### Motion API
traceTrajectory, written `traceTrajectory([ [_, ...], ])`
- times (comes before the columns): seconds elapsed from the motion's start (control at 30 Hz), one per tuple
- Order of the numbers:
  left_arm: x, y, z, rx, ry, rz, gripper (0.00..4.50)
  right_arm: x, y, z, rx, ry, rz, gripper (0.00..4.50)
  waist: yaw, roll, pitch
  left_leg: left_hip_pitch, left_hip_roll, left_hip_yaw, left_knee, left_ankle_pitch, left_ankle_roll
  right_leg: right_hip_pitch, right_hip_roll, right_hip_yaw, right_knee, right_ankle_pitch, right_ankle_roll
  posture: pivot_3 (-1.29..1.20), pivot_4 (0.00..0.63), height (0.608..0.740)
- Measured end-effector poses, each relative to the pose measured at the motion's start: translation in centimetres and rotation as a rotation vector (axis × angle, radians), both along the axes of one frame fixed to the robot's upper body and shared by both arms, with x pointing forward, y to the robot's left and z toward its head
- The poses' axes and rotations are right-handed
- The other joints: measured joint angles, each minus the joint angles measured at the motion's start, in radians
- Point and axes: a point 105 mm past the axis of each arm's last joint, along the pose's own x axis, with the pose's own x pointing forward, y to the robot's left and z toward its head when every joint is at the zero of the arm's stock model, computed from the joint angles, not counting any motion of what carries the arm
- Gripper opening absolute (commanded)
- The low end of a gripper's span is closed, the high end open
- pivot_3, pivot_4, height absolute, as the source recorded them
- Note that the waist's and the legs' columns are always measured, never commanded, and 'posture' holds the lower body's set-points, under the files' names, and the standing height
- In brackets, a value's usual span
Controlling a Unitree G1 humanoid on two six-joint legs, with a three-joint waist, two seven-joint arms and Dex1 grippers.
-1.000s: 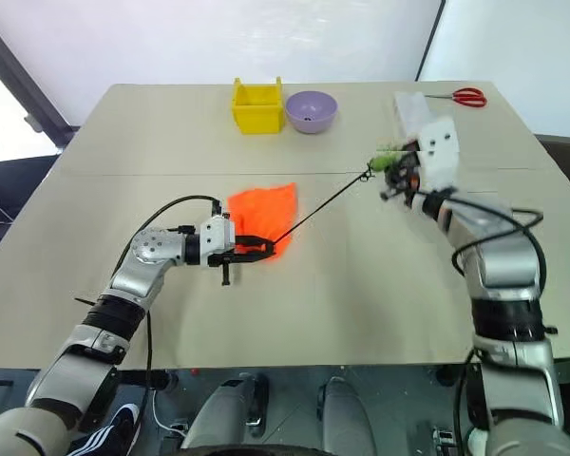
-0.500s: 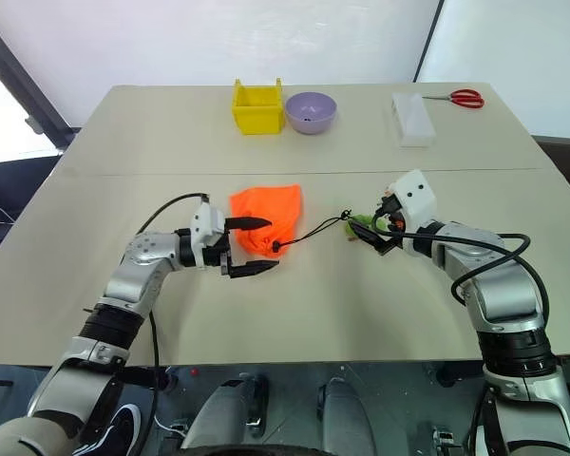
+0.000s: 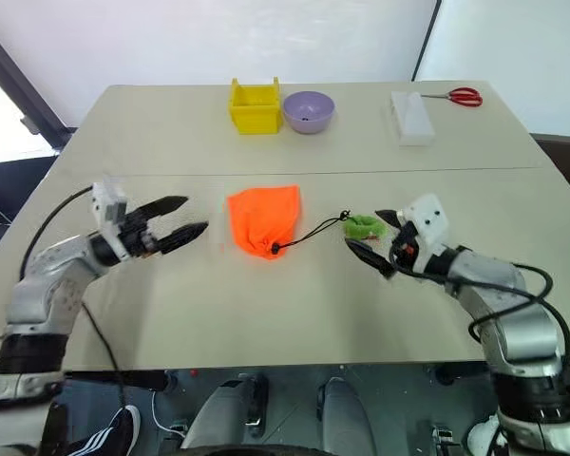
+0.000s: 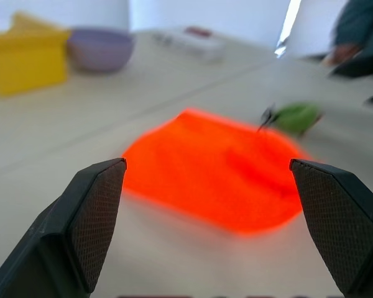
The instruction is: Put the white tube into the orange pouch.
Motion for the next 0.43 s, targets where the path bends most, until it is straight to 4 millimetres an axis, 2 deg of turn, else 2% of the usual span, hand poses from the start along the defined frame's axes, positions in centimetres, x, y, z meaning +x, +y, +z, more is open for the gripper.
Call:
traceTrajectory([
  [0.1, -2.0, 3.5, -2.0, 0.077, 0.055, 0.102, 4.5, -1.3, -2.3, -0.5, -0.05, -0.005, -0.025, 4.47, 0.0, 0.0, 0.0, 0.0, 0.0, 0.0, -0.001, 0.0, 0.0, 0.0, -0.001, 0.0, -0.003, 0.0, -0.001, 0.0, 0.15, 0.74],
  [0.23, -4.0, 7.1, -3.3, 0.14, 0.082, 0.233, 4.5, -2.3, -5.2, -1.0, -0.086, 0.004, -0.057, 4.47, 0.002, 0.0, 0.0, 0.0, 0.0, 0.001, -0.007, -0.002, -0.003, 0.0, -0.004, 0.0, -0.008, 0.001, -0.002, 0.0, 0.15, 0.74],
  [0.43, -5.5, 9.3, -4.5, 0.167, 0.111, 0.343, 4.5, -2.8, -6.8, -1.7, -0.121, 0.005, -0.055, 4.47, 0.0, 0.0, 0.0, 0.001, 0.0, 0.004, -0.013, -0.001, -0.001, -0.003, -0.007, -0.002, -0.008, 0.001, -0.003, 0.0, 0.15, 0.74],
])
